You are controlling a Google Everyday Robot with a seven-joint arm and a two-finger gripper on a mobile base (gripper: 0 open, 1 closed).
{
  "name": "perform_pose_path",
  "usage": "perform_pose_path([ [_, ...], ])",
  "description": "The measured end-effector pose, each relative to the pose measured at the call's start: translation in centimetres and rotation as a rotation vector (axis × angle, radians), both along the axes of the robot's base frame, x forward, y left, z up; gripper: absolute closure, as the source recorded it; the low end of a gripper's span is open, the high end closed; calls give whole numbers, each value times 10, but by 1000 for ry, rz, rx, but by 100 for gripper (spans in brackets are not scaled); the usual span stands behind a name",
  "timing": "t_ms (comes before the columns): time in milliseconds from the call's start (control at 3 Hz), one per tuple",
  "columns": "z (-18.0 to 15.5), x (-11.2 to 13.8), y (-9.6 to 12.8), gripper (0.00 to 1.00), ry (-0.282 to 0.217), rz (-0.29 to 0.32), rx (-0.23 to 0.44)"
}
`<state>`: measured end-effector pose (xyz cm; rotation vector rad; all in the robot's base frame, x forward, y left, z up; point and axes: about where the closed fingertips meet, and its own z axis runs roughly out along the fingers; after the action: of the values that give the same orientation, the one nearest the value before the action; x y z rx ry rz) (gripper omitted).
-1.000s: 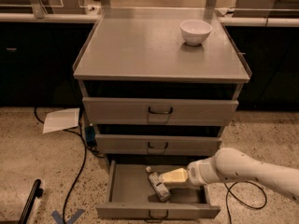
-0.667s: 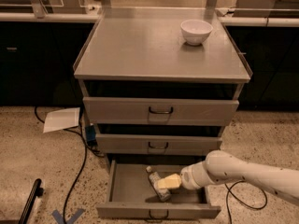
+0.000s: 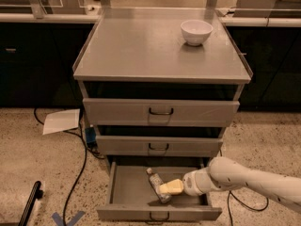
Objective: Pick blue plastic bottle from bottom drawer and place on counter
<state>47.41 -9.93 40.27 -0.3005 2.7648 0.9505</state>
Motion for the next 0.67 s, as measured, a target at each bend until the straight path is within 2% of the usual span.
perform_pose_path([
  [333,-28,1,-8,0,49,-65,102],
  [667,-87,5,-5,0,146,-97,172],
])
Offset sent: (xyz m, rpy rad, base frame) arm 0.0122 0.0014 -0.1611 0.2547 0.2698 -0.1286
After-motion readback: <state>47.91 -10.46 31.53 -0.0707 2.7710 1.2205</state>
